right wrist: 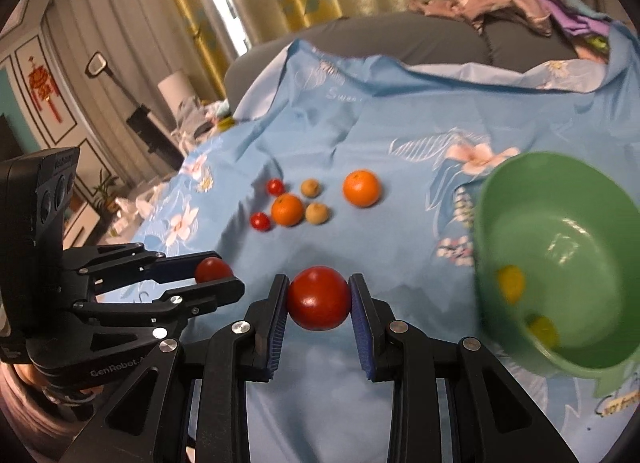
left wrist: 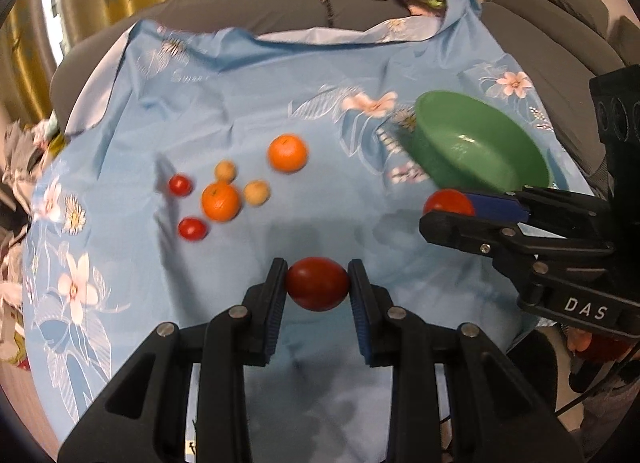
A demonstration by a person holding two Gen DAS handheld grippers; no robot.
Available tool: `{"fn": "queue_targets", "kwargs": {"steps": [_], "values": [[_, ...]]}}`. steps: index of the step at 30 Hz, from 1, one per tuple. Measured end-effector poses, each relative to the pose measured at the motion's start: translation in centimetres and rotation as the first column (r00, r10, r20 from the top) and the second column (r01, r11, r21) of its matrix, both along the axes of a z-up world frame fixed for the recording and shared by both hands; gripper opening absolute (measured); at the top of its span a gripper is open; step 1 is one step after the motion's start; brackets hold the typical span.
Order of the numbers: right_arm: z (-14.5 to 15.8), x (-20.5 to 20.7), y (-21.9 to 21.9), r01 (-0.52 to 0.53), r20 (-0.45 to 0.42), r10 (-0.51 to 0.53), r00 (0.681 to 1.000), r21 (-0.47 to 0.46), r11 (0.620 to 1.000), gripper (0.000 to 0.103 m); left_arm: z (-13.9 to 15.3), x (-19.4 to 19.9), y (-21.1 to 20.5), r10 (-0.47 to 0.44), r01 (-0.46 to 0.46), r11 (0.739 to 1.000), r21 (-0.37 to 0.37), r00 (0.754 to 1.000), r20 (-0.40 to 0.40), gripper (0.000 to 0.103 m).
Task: Organize fruits
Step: 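Carry both red tomatoes into the green bowl and open both grippers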
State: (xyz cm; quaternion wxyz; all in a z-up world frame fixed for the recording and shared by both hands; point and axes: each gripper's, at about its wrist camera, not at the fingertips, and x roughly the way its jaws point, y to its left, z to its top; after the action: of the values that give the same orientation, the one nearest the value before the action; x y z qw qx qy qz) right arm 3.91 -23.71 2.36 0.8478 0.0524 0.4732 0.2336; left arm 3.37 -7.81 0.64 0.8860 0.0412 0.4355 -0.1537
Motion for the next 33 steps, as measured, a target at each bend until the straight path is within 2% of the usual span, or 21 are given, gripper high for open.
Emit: {"fn": "queue_targets", "kwargs": {"steps": [10, 18, 25, 33], "values": [[1.6, 0.2, -3.9, 0.089, 0.052, -0.09, 0.995, 0.012, 0.996, 0.032, 2.3, 1.5, -4.8, -0.092, 0.092, 0.996, 0.016, 0.994, 0.057, 0.03], [2.1, 0.4, -8.1, 0.189, 0.074, -0.189, 0.979, 0.013, 0.982, 0.032, 3.2, 3.3, -9.2, -0.178, 0.176, 0.984, 0.026, 0.98, 0.085, 0.03], [1.7, 0.8, -11.3, 0.267, 0.074, -0.266, 0.961, -0.006, 0.964, 0.032, 2.5, 5.2, -12.7, -0.243, 0.241, 0.97, 0.033, 0.967, 0.074, 0.03], [0.0, 1.2, -13.4, 0.326, 0.053, -0.323, 0.945, -0.051, 0.944, 0.032, 0.6, 7.1, -15.4, -0.277, 0.276, 0.96, 0.052, 0.96, 0.031, 0.03]]}}
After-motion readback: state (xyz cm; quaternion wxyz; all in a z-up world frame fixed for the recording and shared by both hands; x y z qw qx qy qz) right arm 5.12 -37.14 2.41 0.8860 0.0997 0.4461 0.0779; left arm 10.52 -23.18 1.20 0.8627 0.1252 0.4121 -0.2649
